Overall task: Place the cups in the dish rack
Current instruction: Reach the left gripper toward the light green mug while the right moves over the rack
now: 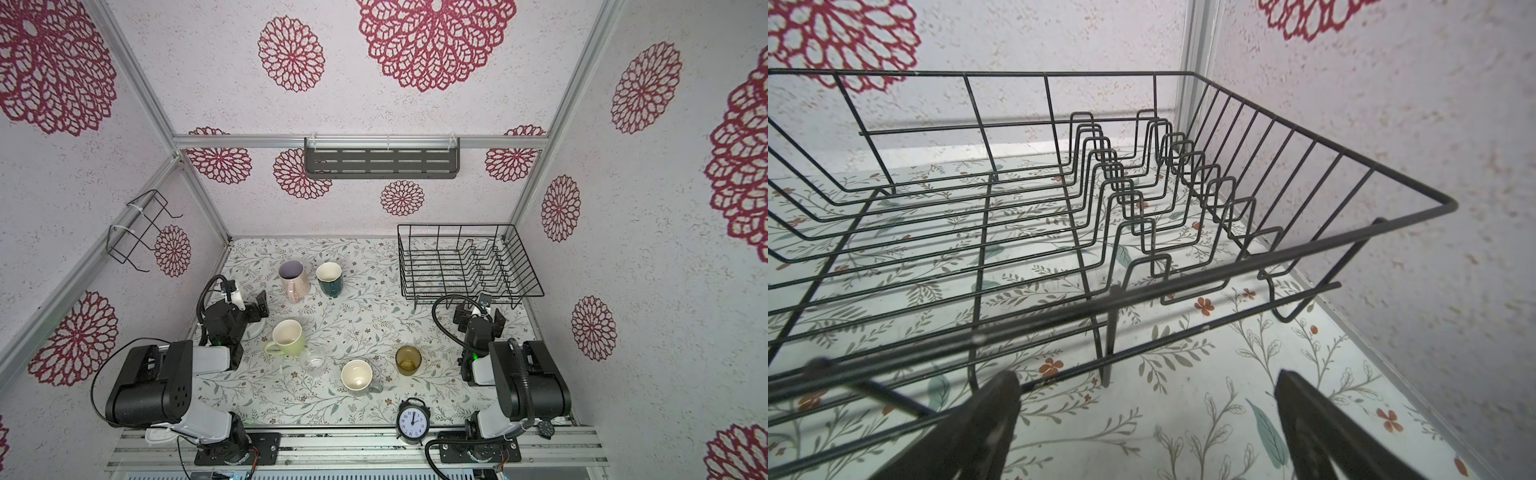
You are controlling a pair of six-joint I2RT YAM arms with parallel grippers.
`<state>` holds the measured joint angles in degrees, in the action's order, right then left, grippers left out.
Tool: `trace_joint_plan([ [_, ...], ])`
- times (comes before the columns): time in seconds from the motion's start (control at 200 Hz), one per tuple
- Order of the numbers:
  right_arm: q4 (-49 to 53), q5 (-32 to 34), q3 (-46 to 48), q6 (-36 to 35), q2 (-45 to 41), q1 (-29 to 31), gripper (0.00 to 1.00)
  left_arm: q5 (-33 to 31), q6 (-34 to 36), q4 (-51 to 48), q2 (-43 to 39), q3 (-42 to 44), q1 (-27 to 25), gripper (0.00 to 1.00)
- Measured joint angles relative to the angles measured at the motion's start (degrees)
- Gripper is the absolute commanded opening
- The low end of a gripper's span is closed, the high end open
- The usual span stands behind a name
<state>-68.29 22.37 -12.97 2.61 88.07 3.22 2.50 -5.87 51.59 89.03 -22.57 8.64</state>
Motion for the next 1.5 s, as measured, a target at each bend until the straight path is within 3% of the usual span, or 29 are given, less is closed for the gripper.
trace_joint_plan([
  [0.315,-13.2,1.5,10.0,-1.5,-0.4,2.4,0.99,-0.1,-0.4,1.5,-0.3,0.9,0.5,0.97],
  [0.395,-12.7,1.5,11.8,-1.7,-4.8,2.9,0.99,-0.7,-0.6,2.4,-3.3,4.0,0.5,0.97],
  [0.455,-7.6,1.6,11.5,-1.1,-12.2,3.1,0.99,-1.2,-0.9,0.6,-8.2,5.9,0.4,0.97],
  [0.631,21.5,4.6,-0.3,7.5,-34.7,3.4,0.99,-3.8,-2.9,-14.5,-30.5,3.3,-2.6,0.97],
  [0.811,37.0,5.7,-5.0,17.7,-43.3,3.3,0.99,-6.7,-12.3,-34.3,-44.8,-7.8,-4.2,0.97],
  [0.926,42.5,-2.0,-9.0,20.9,-40.9,2.7,0.99,-12.7,-27.5,-47.3,-49.0,-12.0,-3.9,0.97],
  [1.061,44.8,-13.7,-12.8,24.3,-33.4,1.7,0.97,-9.4,-36.3,-54.9,-49.7,-12.0,-2.3,0.97],
  [1.286,60.5,-15.9,-35.5,18.9,-17.4,13.6,0.96,-3.3,-37.5,-69.1,-42.6,-17.3,-6.8,0.97],
  [1.502,72.6,-16.8,-51.1,14.7,-2.9,18.6,0.73,-2.3,-33.8,-83.8,-32.6,-28.6,-13.7,0.97],
])
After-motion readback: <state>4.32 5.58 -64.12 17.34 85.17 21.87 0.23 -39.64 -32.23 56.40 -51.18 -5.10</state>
